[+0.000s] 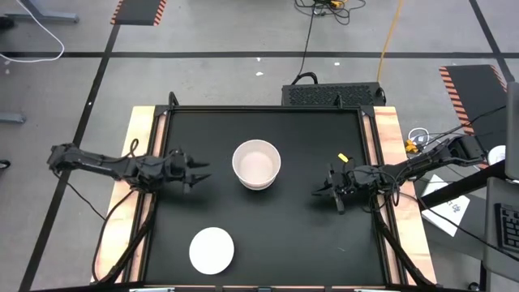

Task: Nest bowls inside each other
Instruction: Stack the white bowl on top of the gray bowl

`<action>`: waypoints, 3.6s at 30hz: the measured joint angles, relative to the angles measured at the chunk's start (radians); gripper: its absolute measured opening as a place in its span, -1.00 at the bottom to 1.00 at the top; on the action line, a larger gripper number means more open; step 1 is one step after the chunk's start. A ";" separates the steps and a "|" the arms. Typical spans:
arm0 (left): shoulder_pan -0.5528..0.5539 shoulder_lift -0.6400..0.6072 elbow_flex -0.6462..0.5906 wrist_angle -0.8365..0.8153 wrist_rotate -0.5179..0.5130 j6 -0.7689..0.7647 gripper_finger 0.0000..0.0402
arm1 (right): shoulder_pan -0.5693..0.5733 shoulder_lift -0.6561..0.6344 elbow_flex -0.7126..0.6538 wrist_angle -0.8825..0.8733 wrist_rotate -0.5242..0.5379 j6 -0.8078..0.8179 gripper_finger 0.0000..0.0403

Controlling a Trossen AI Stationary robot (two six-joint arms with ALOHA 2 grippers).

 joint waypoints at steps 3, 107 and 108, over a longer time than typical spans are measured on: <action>0.000 -0.042 -0.068 0.082 -0.007 0.025 -0.27 | 0.000 0.000 0.000 0.002 0.000 0.000 -1.00; 0.002 0.126 -0.128 0.086 -0.117 0.029 -0.87 | 0.156 0.303 0.223 0.355 -0.023 -0.110 0.03; 0.002 0.126 -0.128 0.086 -0.117 0.029 -0.87 | 0.162 0.317 0.240 0.345 -0.023 -0.120 0.03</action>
